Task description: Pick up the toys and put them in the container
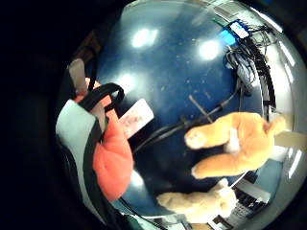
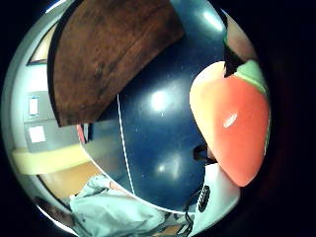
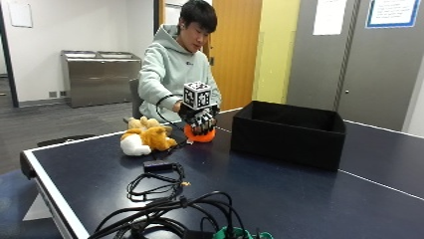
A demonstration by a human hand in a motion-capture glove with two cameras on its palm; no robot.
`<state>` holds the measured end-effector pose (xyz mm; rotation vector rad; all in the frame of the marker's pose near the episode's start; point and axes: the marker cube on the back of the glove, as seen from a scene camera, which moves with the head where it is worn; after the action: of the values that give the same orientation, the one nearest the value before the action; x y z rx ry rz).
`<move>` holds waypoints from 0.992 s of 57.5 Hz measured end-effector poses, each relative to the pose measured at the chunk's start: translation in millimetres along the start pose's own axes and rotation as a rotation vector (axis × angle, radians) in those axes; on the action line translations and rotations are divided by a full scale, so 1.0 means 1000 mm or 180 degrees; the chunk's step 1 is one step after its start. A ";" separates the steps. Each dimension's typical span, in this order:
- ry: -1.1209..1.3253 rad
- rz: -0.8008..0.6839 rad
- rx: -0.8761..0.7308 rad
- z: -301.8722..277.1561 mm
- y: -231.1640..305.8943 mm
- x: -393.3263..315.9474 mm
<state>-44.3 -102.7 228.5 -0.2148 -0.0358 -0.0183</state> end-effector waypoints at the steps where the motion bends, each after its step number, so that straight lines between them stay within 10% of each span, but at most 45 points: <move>1: 0.0032 -0.0021 -0.0056 -0.002 0.001 0.000; 23: 0.0164 -0.0446 -0.0954 -0.046 0.056 -0.047; 57: -0.0102 -0.1211 -0.0054 -0.196 0.005 -0.211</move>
<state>-248.9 -136.7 27.9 -0.2229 -0.1080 -0.3944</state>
